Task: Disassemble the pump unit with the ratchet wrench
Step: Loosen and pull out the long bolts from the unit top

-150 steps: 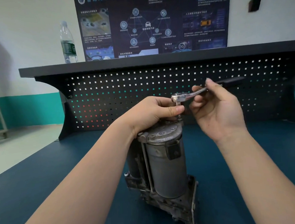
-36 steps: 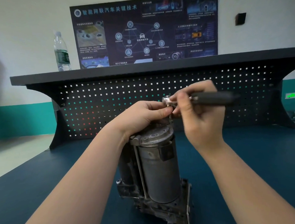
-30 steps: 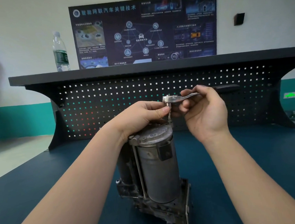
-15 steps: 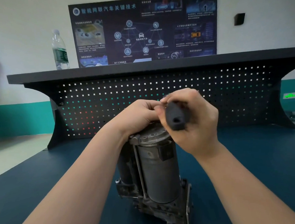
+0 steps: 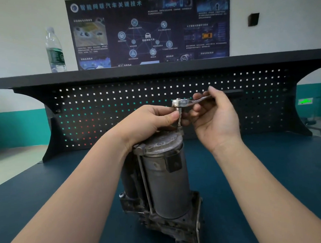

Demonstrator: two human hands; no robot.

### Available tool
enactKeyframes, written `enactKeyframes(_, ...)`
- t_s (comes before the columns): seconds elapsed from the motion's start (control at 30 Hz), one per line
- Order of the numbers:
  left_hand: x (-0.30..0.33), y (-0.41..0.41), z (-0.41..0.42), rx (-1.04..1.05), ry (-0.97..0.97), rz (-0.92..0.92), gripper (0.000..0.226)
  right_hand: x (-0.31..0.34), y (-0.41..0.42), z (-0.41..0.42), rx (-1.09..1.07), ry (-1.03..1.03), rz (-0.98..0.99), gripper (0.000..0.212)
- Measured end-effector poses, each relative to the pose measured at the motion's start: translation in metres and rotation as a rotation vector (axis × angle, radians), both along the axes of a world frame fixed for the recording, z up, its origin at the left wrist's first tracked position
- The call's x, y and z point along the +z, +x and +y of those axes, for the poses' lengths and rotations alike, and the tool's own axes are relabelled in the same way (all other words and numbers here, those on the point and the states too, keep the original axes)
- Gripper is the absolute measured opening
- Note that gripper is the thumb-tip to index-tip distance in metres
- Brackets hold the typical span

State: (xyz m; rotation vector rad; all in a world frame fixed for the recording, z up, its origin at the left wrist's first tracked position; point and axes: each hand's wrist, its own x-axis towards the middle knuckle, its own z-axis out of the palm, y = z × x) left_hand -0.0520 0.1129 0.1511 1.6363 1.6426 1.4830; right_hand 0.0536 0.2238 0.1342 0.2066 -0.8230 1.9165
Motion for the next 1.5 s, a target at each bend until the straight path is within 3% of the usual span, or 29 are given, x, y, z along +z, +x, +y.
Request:
enactKeyframes(0.07, 0.000, -0.001, 0.000, 0.005, -0.006, 0.004, 0.018, -0.005, 0.000, -0.007, -0.341, 0.219, 0.064, 0.026)
enactKeyframes(0.17, 0.000, -0.001, 0.000, -0.009, 0.003, 0.013, 0.016, -0.011, 0.008, -0.014, -0.846, 0.811, 0.173, 0.017)
enactKeyframes(0.2, -0.001, 0.000, -0.001, -0.024, 0.008, 0.002, 0.017, -0.012, 0.010, -0.014, -0.948, 0.967, 0.180, 0.019)
enactKeyframes(0.27, -0.001, 0.000, -0.001, -0.066, 0.011, -0.033, 0.018, -0.011, 0.013, -0.012, -0.987, 1.061, 0.164, 0.018)
enactKeyframes(0.33, -0.001, 0.001, -0.003, -0.119, -0.010, -0.045, 0.020, -0.008, 0.015, -0.010, -0.790, 0.916, 0.137, 0.012)
enactKeyframes(0.5, 0.000, 0.002, -0.002, -0.061, -0.025, -0.032, 0.016, 0.004, 0.014, 0.002, -0.051, 0.182, -0.047, 0.015)
enactKeyframes(0.7, 0.001, 0.004, -0.003, 0.036, -0.020, 0.002, 0.011, 0.006, 0.005, -0.005, 0.095, -0.116, -0.069, 0.017)
enactKeyframes(0.77, 0.001, 0.006, -0.004, 0.047, -0.018, 0.009, 0.010, 0.004, 0.002, -0.007, 0.008, -0.090, -0.069, 0.018)
enactKeyframes(0.83, 0.001, 0.006, -0.003, 0.063, -0.022, 0.019, 0.012, -0.002, -0.001, -0.011, -0.280, 0.089, -0.039, 0.014)
enactKeyframes(0.93, 0.001, 0.007, -0.004, 0.081, -0.023, 0.046, 0.011, -0.012, 0.001, -0.019, -0.845, 0.690, 0.151, 0.013)
enactKeyframes(1.0, 0.001, 0.006, -0.005, 0.045, -0.007, 0.046, 0.013, -0.017, 0.002, -0.017, -1.021, 1.049, 0.231, 0.015)
enactKeyframes(1.03, 0.000, 0.006, -0.006, 0.011, 0.002, 0.026, 0.011, -0.018, 0.002, -0.017, -1.038, 1.092, 0.234, 0.016)
enactKeyframes(1.1, 0.000, 0.006, -0.008, -0.031, 0.013, -0.006, 0.009, -0.016, 0.002, -0.018, -0.910, 0.967, 0.215, 0.015)
enactKeyframes(1.17, 0.000, 0.005, -0.008, -0.014, 0.014, -0.017, 0.016, -0.012, 0.002, -0.019, -0.719, 0.712, 0.179, 0.011)
enactKeyframes(1.3, 0.001, 0.006, -0.008, 0.001, 0.008, -0.018, 0.017, -0.002, 0.000, -0.006, -0.093, 0.116, -0.018, 0.025)
enactKeyframes(1.37, 0.000, 0.006, -0.007, -0.007, 0.009, -0.017, 0.017, -0.001, -0.002, -0.002, 0.067, -0.024, -0.075, 0.028)
enactKeyframes(1.43, 0.001, 0.007, -0.005, 0.015, -0.003, -0.012, 0.016, -0.004, -0.005, -0.004, -0.047, 0.034, -0.030, 0.022)
enactKeyframes(1.5, 0.002, 0.007, -0.003, 0.048, -0.017, 0.009, 0.014, -0.007, -0.001, -0.011, -0.440, 0.319, 0.065, 0.013)
